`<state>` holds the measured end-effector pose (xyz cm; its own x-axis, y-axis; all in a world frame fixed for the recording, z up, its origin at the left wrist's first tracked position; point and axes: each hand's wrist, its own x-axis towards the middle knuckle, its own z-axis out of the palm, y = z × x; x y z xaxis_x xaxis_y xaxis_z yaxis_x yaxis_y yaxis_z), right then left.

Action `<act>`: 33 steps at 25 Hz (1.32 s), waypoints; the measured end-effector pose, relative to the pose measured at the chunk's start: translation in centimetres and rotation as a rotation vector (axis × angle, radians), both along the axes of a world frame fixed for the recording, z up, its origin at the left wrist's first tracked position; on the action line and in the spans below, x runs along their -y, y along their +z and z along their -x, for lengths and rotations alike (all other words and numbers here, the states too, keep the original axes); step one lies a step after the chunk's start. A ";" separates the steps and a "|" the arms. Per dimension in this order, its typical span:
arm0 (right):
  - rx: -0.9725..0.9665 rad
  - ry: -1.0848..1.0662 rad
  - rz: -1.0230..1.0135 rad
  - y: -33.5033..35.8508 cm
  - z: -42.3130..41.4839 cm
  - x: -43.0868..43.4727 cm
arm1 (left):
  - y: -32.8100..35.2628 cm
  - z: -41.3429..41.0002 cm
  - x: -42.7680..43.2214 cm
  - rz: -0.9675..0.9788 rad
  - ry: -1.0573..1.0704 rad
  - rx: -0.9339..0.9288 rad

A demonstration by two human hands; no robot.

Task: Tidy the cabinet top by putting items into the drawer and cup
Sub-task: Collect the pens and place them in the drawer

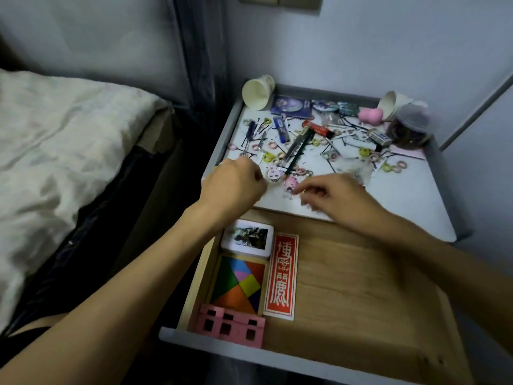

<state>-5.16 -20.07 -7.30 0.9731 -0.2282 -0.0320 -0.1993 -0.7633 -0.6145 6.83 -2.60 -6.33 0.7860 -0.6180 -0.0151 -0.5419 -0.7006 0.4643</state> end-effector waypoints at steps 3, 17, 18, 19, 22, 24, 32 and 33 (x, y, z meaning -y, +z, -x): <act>0.088 -0.122 0.109 1.6 -3.9 3.5 | 1.5 -1.0 2.4 0.235 -0.004 -0.123; 0.146 -0.348 -0.124 0.0 -7.8 11.1 | -2.6 -3.9 14.8 -0.226 -0.120 0.318; 0.153 -0.357 -0.127 -0.1 -7.4 11.3 | -2.5 -4.2 14.9 -0.189 -0.110 0.278; 0.153 -0.365 -0.128 -0.3 -7.2 11.2 | -2.5 -4.5 14.9 -0.151 -0.094 0.235; 0.149 -0.398 -0.159 -0.8 -6.9 10.8 | -2.2 -4.8 14.9 -0.100 -0.062 0.176; 0.168 -0.409 -0.195 -0.9 -6.7 10.5 | -2.0 -4.7 15.0 -0.062 -0.033 0.145; 0.160 -0.242 -0.093 1.0 -7.1 8.6 | 3.1 -5.4 10.0 0.743 0.266 -0.622; 0.125 -0.173 -0.067 1.6 -8.0 7.9 | 3.9 -5.5 8.1 0.842 0.292 -0.682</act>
<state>2.86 -28.00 -5.68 0.9168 -0.3937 0.0662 -0.2427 -0.6812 -0.6907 12.31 -10.74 -2.41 0.8895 -0.4274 -0.1619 0.1405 -0.0816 0.9867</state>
